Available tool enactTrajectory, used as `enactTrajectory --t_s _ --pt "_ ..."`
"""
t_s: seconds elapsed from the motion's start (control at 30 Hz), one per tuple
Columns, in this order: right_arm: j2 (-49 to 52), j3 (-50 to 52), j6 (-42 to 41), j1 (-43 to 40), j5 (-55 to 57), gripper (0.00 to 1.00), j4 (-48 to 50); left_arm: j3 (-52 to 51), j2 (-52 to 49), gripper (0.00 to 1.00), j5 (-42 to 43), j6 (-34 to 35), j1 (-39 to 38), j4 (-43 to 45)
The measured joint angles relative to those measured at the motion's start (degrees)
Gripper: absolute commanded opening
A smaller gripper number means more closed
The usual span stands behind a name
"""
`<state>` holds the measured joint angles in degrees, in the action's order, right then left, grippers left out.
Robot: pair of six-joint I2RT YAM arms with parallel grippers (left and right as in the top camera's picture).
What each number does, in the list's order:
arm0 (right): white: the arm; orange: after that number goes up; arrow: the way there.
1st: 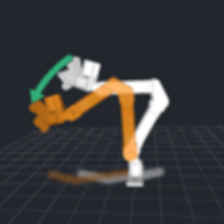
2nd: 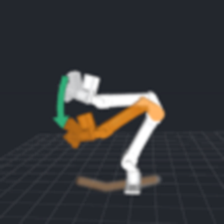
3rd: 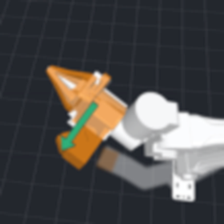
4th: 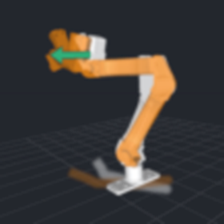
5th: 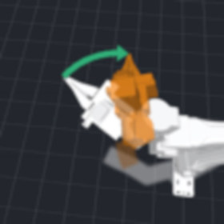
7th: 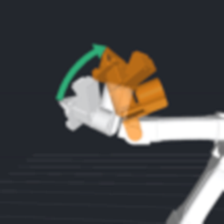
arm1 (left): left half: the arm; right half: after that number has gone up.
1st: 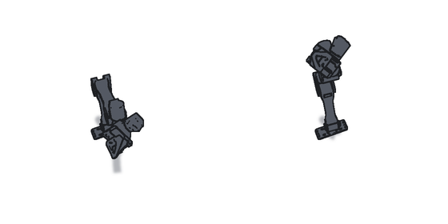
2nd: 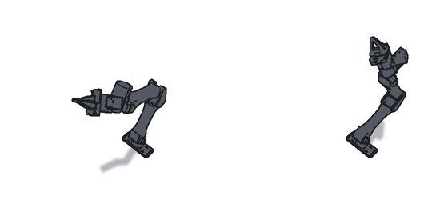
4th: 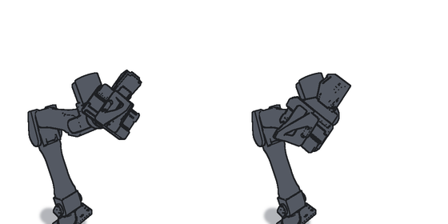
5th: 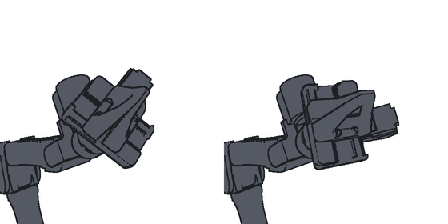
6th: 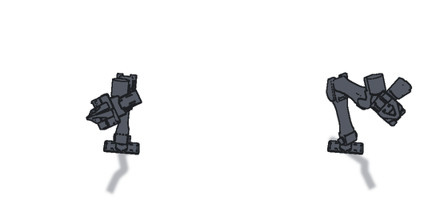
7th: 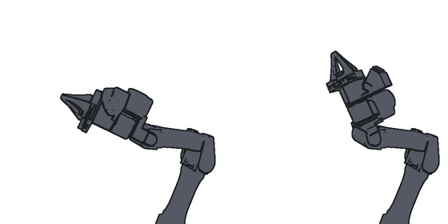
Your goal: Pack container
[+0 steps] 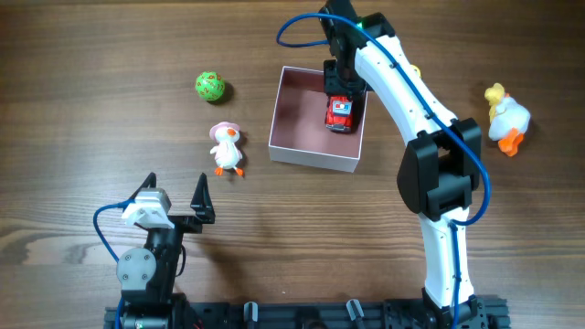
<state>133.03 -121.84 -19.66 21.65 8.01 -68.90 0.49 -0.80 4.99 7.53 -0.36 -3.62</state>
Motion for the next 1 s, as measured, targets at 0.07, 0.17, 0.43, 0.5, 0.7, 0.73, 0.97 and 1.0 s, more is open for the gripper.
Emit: enactTrajectory --t_s 0.07,0.17,0.43,0.5,0.7,0.73,0.97,1.0 --pt "0.0 0.0 0.2 0.0 -0.7 0.04 0.1 0.0 0.0 1.0 0.0 0.0 0.0 0.0" --pt "-0.6 -0.9 0.2 0.0 -0.9 0.04 0.4 0.0 0.0 1.0 0.0 0.0 0.0 0.0" --pt "-9.8 -4.0 0.0 -1.9 3.7 0.04 -1.4 0.0 0.0 1.0 0.0 0.0 0.0 0.0" --pt "-11.9 -4.7 -0.5 -3.3 4.9 0.04 -3.0 0.0 0.0 1.0 0.0 0.0 0.0 0.0" --pt "-13.0 -1.5 -1.6 -9.4 5.6 0.04 -4.7 0.0 0.0 1.0 0.0 0.0 0.0 0.0" --pt "-12.6 -0.1 -1.7 -10.3 4.7 0.04 -4.2 0.0 0.0 1.0 0.0 0.0 0.0 0.0" --pt "-10.4 9.0 -1.8 -10.5 -1.8 0.04 1.8 0.0 0.0 1.0 0.0 0.0 0.0 0.0" --pt "-10.4 10.2 -1.8 -10.4 -2.3 0.04 2.6 0.0 0.0 1.0 0.0 0.0 0.0 0.0"
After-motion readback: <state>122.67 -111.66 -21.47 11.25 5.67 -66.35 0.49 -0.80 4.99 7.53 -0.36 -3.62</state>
